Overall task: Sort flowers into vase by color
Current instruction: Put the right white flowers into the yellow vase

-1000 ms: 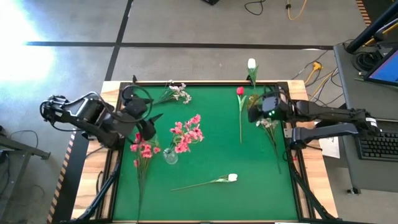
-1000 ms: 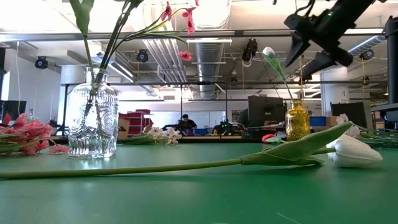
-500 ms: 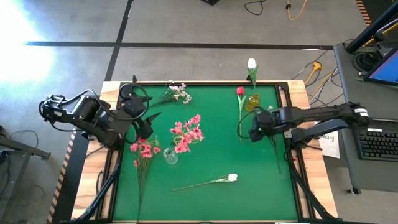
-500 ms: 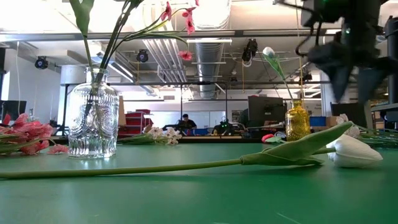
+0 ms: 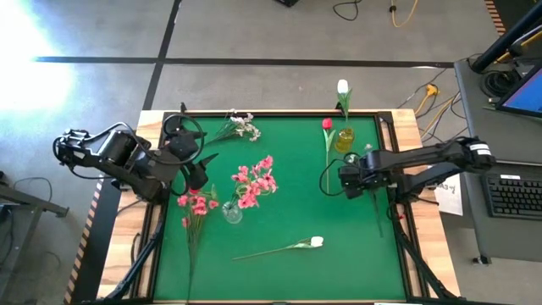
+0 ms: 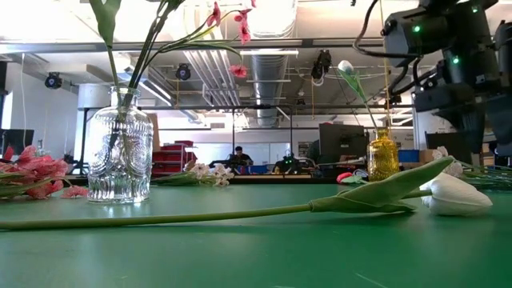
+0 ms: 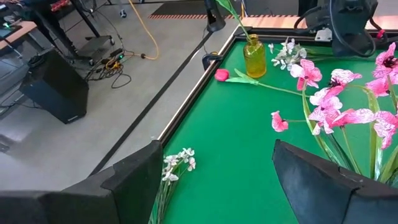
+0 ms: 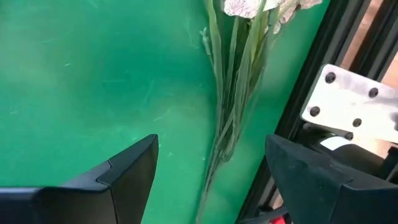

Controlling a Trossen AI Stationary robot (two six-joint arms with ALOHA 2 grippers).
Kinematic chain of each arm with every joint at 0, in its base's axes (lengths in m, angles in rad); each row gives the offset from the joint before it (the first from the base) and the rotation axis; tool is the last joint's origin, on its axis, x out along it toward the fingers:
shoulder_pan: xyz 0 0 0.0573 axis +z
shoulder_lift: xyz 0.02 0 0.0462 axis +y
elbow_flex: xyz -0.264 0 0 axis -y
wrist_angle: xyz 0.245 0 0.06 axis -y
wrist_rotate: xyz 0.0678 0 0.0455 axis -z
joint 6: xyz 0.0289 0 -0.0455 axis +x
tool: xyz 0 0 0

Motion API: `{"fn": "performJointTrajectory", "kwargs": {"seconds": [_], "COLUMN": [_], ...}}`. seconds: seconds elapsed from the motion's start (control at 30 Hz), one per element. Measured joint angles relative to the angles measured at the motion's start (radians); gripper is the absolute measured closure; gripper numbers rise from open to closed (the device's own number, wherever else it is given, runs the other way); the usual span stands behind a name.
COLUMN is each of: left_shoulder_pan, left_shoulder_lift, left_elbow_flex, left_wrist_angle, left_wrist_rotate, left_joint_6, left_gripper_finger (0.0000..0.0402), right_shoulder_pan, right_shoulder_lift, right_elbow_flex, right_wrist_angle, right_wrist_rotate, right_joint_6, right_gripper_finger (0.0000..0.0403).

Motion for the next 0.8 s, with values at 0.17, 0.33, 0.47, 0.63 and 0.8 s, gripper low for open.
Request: {"fn": "performJointTrajectory", "kwargs": {"seconds": [0.17, 0.33, 0.47, 0.63, 0.8], "left_shoulder_pan": [0.000, 0.000, 0.000, 0.000, 0.000], "left_shoulder_lift": [0.000, 0.001, 0.001, 0.001, 0.001], "left_elbow_flex": [0.000, 0.000, 0.000, 0.000, 0.000], "left_wrist_angle": [-0.001, -0.001, 0.000, 0.000, 0.001], "left_wrist_rotate": [0.000, 0.000, -0.002, -0.002, -0.002], "left_joint_6": [0.003, 0.003, 0.002, -0.001, -0.001], "left_gripper_finger": [0.0117, 0.0117, 0.0117, 0.0117, 0.0117], "right_shoulder_pan": [-0.028, -0.081, -0.143, -0.225, -0.294], "right_shoulder_lift": [0.010, 0.010, 0.014, 0.014, 0.014], "right_elbow_flex": [-0.007, -0.007, -0.013, -0.037, -0.099], "right_wrist_angle": [0.034, 0.081, 0.085, 0.119, 0.181], "right_wrist_rotate": [0.008, 0.017, 0.037, 0.038, -0.005], "right_joint_6": [-0.035, -0.096, -0.174, -0.264, -0.329], "right_gripper_finger": [0.0116, 0.0122, 0.0129, 0.0132, 0.0120]}}
